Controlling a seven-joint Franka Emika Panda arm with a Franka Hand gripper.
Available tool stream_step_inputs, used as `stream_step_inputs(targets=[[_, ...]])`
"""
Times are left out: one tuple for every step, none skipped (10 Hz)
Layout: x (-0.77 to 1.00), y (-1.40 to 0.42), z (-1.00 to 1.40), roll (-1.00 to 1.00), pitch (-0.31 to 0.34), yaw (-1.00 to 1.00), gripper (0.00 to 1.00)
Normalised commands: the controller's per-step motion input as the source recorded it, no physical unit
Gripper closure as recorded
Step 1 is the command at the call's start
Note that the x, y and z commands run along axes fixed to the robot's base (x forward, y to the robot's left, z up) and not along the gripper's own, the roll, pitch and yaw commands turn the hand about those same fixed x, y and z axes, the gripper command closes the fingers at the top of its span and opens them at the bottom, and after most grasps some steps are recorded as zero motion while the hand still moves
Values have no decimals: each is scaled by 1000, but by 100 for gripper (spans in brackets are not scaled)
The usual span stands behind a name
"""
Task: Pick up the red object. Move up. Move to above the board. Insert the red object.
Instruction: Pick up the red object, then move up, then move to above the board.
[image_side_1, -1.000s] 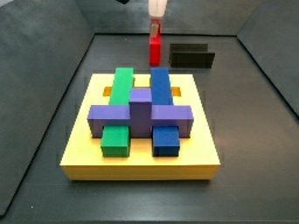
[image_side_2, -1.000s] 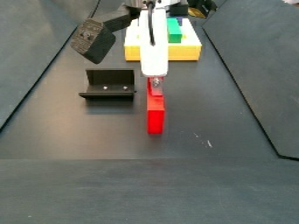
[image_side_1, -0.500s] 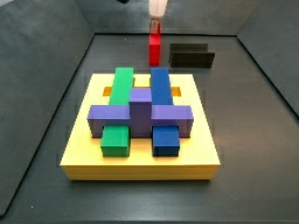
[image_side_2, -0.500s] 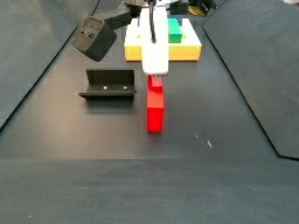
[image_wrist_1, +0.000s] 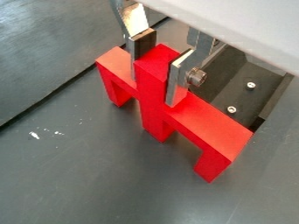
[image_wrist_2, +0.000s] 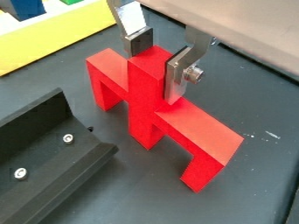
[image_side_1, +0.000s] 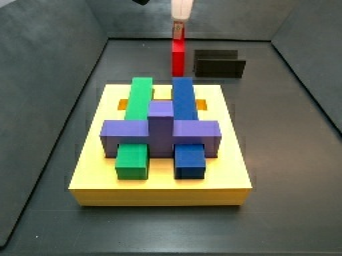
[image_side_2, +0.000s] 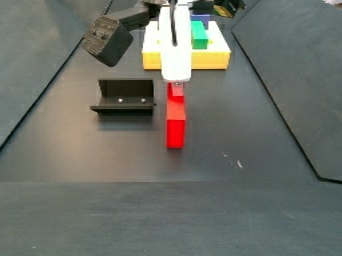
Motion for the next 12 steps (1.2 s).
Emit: stream_step_inputs(targets=[[0,0,0,0,0,0,100],[0,0,0,0,0,0,100],[0,0,0,0,0,0,100],[0,0,0,0,0,0,100],[0,0,0,0,0,0,100],[0,0,0,0,0,0,100],[0,0,0,0,0,0,100],[0,0,833,0,0,0,100],[-30,32,713,5,26,-22,100],[-33,32,530,12,30,-24,100],[9,16,175,14,16,-12,100],[0,0,1400,0,0,0,100]])
